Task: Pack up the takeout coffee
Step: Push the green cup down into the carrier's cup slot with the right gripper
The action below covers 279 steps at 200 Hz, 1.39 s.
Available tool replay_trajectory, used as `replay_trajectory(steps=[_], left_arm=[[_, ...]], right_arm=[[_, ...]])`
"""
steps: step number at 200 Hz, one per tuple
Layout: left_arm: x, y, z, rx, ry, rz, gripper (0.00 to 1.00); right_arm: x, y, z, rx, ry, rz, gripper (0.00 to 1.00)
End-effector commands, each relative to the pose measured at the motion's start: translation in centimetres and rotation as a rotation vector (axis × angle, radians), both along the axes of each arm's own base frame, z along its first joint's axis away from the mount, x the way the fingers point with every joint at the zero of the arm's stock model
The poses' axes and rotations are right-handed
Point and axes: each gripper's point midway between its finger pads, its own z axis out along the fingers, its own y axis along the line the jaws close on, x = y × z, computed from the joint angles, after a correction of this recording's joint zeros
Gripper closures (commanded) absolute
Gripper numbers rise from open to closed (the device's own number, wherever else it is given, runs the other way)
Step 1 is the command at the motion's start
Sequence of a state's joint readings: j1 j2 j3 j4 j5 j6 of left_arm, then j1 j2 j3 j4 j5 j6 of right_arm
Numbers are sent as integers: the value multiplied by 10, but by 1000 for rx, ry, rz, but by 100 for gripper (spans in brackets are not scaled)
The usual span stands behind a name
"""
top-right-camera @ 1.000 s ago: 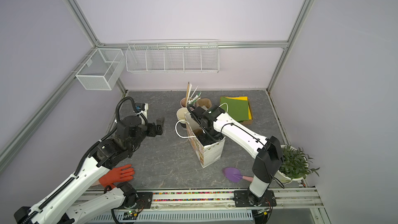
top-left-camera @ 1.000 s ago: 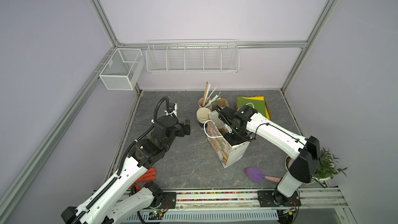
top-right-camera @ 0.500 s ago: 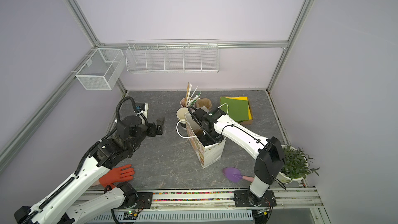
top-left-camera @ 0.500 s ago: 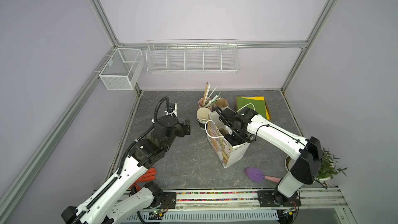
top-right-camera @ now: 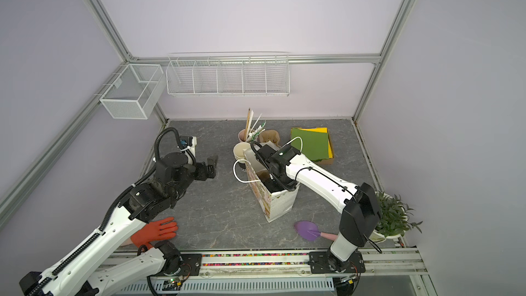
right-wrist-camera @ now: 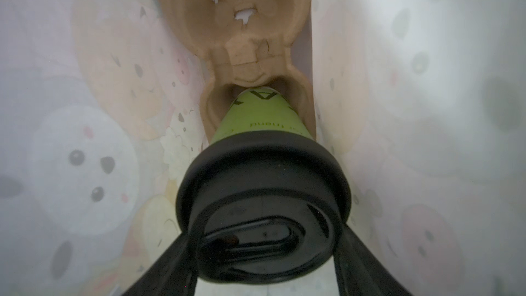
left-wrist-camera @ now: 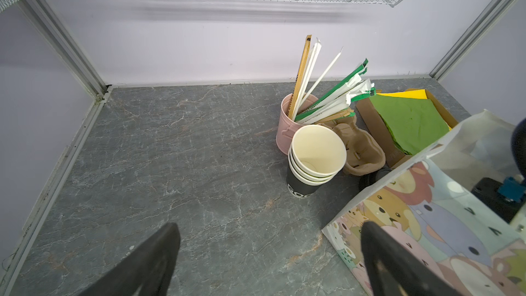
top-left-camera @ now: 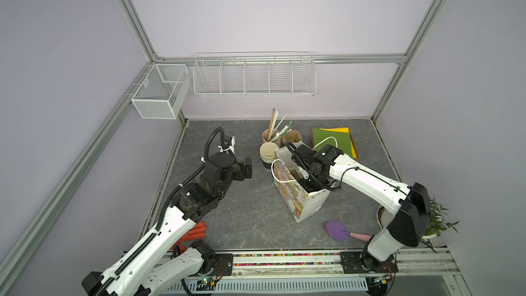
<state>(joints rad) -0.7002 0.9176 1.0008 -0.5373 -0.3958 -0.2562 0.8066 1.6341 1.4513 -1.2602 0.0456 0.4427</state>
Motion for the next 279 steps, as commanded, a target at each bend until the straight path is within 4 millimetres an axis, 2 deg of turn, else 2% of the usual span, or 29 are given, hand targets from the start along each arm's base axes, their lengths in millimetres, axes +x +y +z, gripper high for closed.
replay_trajectory(steps=[1,155,199,259,279], left_arm=[[1,2,-7,26,14,2,1],[0,1,-8,26,18,-4,1],[1,1,-8,25,18,-4,1],[1,0,-9,27,23,-6,1],[1,-1,-10,29,25,-8,1]], right_arm=[[-9,-5,-21,-24,58,-24,31],[-17,-14,-69,-86,114,-21,32],[-11,-14,-58,-93,85,-8,31],[3,-6,-23,-59,20,14,24],[8,-4,-10,-49,-9,20,18]])
